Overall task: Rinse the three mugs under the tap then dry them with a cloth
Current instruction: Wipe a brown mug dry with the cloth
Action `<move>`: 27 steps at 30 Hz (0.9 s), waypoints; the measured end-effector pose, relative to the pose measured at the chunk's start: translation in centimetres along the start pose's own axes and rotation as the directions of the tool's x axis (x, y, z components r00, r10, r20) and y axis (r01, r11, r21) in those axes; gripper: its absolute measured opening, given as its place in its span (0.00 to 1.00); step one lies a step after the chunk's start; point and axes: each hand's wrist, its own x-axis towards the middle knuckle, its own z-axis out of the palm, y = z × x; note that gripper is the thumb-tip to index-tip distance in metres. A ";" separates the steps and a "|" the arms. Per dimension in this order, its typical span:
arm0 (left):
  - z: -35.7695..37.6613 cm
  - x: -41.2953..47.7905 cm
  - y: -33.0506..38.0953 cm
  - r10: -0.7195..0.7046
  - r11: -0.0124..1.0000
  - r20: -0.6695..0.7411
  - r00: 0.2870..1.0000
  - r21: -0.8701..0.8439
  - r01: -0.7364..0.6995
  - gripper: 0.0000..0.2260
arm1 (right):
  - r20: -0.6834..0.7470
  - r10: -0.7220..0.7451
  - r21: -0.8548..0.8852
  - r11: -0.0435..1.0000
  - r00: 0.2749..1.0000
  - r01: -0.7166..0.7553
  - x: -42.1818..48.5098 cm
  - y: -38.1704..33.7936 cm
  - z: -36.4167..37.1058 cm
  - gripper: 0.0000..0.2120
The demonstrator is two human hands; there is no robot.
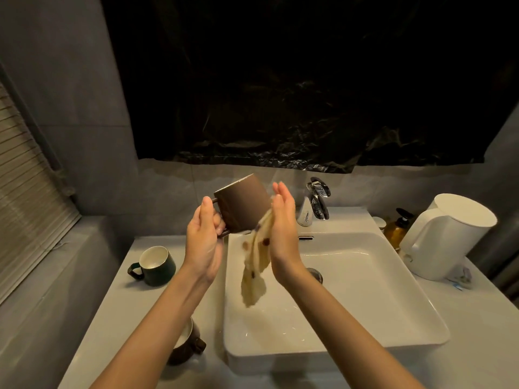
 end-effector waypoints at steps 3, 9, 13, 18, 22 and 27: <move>0.2 -0.3 -0.4 0.004 1.000 0.016 1.000 0.022 -0.005 0.14 | 0.176 -0.341 -0.233 0.897 0.923 0.376 0.2 -0.5 0.4 0.19; -0.3 -1.0 -0.7 -0.048 0.998 0.091 0.995 0.049 0.044 0.14 | 0.278 -0.390 -0.506 0.718 0.878 0.479 3.6 -0.4 -0.5 0.16; -0.4 -0.8 -0.6 -0.087 0.996 0.063 0.994 -0.008 0.088 0.14 | 0.122 -0.184 -0.295 0.931 0.975 0.213 4.9 0.2 -1.3 0.13; -1.2 -0.6 -1.7 -0.173 0.977 0.047 0.984 -0.117 0.177 0.19 | 0.117 -0.001 -0.126 0.992 0.993 0.016 5.5 0.6 -2.1 0.13; -0.5 -0.1 -1.4 -0.177 0.955 0.017 0.984 -0.239 0.176 0.19 | 0.010 0.347 0.186 0.921 0.938 -0.343 4.8 2.7 -2.0 0.11; 0.9 0.0 -1.6 -0.105 0.962 -0.033 0.994 -0.255 0.093 0.17 | 0.211 0.537 0.653 0.545 0.817 -0.526 3.5 4.4 0.3 0.23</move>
